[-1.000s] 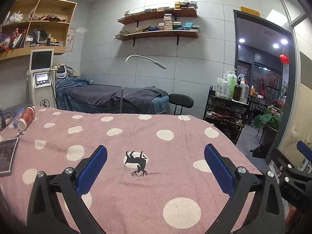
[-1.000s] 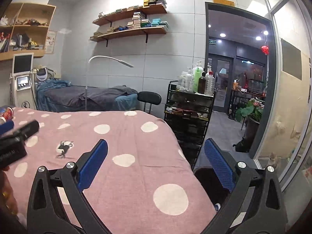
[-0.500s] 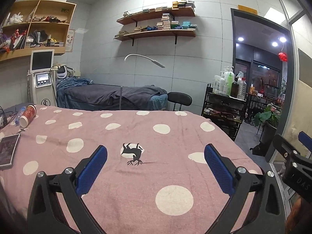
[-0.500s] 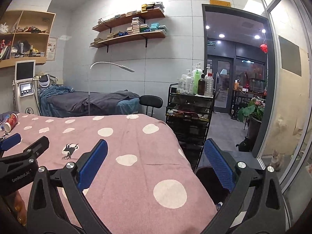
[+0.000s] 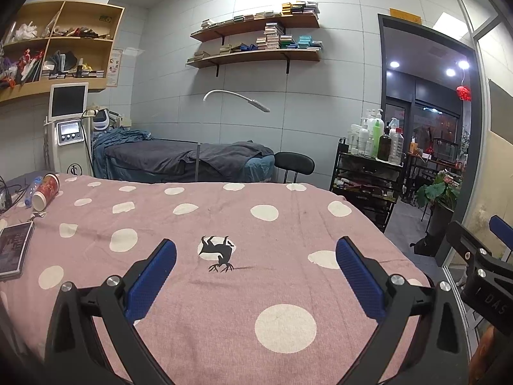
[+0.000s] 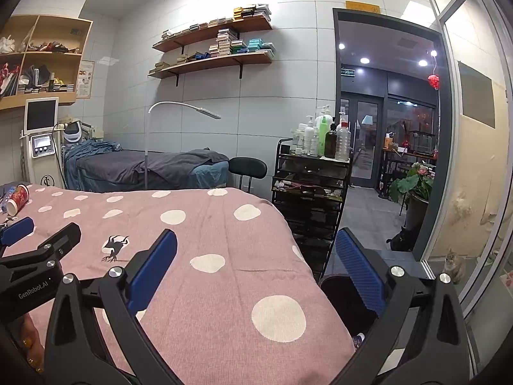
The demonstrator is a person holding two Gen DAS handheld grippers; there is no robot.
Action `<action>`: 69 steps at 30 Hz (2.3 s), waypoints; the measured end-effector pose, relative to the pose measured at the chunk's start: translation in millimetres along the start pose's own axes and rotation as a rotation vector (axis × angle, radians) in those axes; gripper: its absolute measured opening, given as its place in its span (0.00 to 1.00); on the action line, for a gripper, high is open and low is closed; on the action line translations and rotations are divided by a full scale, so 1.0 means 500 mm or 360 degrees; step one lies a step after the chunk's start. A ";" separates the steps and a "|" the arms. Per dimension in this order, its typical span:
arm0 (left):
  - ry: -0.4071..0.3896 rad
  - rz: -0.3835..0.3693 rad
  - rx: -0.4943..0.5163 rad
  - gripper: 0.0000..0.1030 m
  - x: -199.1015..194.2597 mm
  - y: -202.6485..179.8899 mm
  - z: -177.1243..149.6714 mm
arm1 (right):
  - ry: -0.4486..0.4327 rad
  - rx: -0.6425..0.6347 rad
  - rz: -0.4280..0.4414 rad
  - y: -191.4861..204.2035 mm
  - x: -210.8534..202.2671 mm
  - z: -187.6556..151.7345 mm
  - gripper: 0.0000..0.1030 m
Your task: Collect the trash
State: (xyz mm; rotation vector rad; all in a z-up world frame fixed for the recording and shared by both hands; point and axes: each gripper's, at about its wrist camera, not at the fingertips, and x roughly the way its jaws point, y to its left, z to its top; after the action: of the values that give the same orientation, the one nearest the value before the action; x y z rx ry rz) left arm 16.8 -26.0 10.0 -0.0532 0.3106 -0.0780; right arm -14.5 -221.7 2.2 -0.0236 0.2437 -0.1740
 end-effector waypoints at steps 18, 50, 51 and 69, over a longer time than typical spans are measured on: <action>0.0014 -0.0006 -0.0006 0.95 0.005 0.000 -0.003 | 0.0020 0.0001 -0.0005 -0.004 0.008 -0.003 0.95; 0.0030 -0.0024 0.0007 0.95 0.003 -0.004 -0.008 | 0.0032 -0.0004 -0.0021 -0.009 0.009 -0.001 0.95; 0.0032 -0.0026 0.0008 0.95 0.003 -0.004 -0.008 | 0.0033 -0.0004 -0.0023 -0.009 0.009 0.000 0.95; 0.0060 -0.0068 -0.0001 0.95 0.008 -0.004 -0.010 | 0.0046 -0.0001 -0.0023 -0.012 0.015 -0.004 0.95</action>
State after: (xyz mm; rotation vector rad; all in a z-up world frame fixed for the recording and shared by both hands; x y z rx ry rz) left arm 19.2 -28.7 4.2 -0.0588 0.3472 -0.1216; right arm -8.8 -229.0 -1.5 -0.0233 0.2727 -0.1884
